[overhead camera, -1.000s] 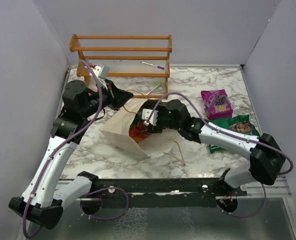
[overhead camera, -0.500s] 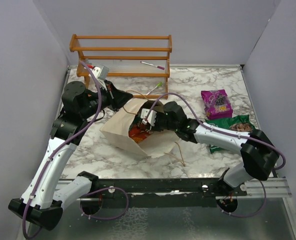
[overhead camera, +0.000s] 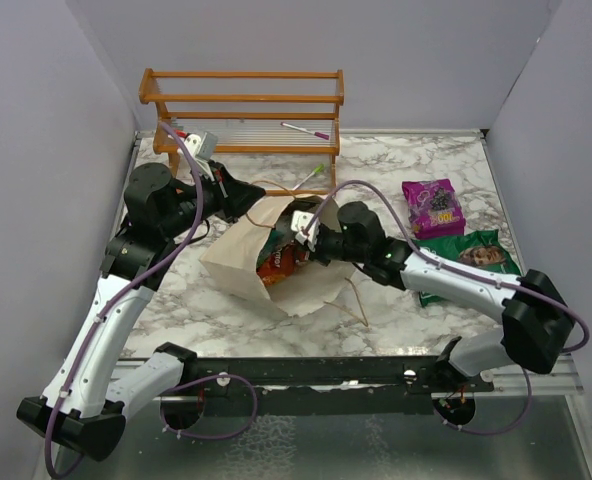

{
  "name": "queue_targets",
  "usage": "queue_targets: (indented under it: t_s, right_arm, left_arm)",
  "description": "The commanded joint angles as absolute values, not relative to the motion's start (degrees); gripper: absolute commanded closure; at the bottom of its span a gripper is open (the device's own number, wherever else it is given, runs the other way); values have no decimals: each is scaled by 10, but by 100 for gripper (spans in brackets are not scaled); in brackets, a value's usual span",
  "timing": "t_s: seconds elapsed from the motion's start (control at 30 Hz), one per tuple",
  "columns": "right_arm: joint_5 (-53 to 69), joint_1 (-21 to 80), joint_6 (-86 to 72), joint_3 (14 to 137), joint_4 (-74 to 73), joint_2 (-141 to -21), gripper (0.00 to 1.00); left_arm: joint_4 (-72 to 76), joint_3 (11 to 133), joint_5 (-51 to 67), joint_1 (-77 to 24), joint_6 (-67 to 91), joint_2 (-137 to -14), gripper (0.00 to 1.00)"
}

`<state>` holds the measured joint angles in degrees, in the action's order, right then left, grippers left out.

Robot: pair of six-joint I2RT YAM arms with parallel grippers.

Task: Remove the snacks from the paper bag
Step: Take out the snack from the paper bag.

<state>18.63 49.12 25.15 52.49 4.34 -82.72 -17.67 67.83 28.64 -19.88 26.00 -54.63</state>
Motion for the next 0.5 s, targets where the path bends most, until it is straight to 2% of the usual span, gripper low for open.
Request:
queue_targets:
  t_s: [0.0,0.47]
  right_arm:
    - [253,495,196,523,98,-758,99]
    - [204,495,44,568,127,-689,99]
  left_arm:
    - [-175,674,266,-195,260,-536,100]
    - [-184,668,239,-196,262,-541,100]
